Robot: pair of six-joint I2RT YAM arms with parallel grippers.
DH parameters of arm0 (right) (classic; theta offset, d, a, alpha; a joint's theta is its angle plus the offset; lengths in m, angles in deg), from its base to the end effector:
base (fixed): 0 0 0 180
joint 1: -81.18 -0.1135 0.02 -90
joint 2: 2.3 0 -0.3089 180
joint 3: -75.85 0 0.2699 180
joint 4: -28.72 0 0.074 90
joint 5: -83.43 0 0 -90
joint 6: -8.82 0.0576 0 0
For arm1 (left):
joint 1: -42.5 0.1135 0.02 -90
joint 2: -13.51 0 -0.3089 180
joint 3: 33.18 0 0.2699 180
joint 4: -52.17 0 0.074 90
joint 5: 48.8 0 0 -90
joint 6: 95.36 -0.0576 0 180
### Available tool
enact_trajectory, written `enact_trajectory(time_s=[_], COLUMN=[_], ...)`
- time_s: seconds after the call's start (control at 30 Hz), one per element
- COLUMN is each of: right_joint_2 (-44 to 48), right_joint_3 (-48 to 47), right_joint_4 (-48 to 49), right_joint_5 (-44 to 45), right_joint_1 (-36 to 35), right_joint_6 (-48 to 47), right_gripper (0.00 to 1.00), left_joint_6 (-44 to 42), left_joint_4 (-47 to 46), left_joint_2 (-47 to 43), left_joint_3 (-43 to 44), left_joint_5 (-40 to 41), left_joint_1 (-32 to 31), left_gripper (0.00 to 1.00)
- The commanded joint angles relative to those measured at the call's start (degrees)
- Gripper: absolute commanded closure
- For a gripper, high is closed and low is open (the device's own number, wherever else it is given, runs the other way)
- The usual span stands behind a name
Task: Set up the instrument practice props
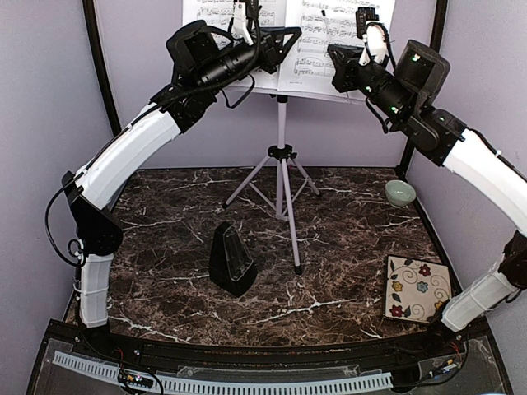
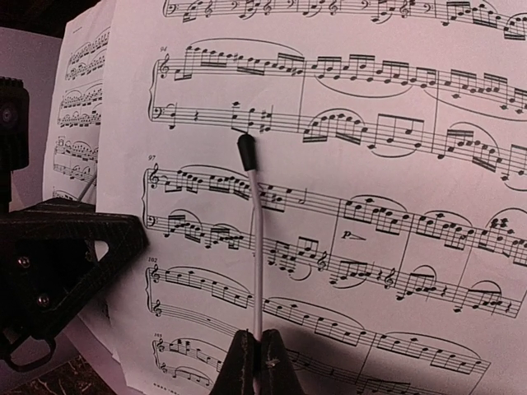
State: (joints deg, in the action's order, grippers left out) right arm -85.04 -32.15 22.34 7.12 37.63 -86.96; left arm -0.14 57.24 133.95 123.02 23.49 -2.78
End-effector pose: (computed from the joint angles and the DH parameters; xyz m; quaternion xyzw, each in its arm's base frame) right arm 0.2616 0.2299 0.5772 -0.1528 0.5652 0.1958 0.7867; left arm 0.3438 -0.3721 0.6033 0.2931 0.4135 -0.4352 0.7441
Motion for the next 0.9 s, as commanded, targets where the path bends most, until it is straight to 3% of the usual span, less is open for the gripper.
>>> enact_trajectory(time_s=[0.0, 0.13, 0.23, 0.5, 0.67, 0.8, 0.87], right_joint_2=[1.26, 1.35, 1.48, 3.69, 5.76, 8.19, 9.34], right_joint_3=[0.89, 1.02, 0.74, 2.41, 3.65, 4.51, 4.94], right_joint_4=[1.96, 1.92, 1.87, 4.13, 4.73, 3.66, 2.14], right_joint_5=[-1.83, -1.53, -1.38, -2.08, -0.61, 0.99, 1.71], right_joint_1=[-0.65, -0.61, -0.65, -0.72, -0.81, -0.84, -0.84], right_joint_6=[-0.22, -0.2, -0.17, -0.02, -0.37, -0.08, 0.52], right_gripper=[1.0, 0.97, 0.86, 0.61, 0.48, 0.31, 0.17], left_joint_6=[0.81, 0.02, -1.85, -4.11, -6.14, -6.97, -6.55], left_joint_4=[-1.96, 0.04, 1.49, -2.18, -3.77, -0.88, 0.79], left_joint_2=[-0.03, -0.98, -3.52, -14.88, -22.96, -28.14, -30.71], left_joint_3=[2.28, 3.33, 1.52, -14.49, -25.65, -32.03, -35.76], left_joint_5=[-0.21, -0.24, 0.01, 3.31, 6.44, 9.07, 10.98], left_joint_1=[-0.34, -0.42, -0.88, -1.47, -1.58, -1.59, -1.53], left_gripper=[0.86, 0.78, 0.69, 0.49, 0.43, 0.4, 0.39])
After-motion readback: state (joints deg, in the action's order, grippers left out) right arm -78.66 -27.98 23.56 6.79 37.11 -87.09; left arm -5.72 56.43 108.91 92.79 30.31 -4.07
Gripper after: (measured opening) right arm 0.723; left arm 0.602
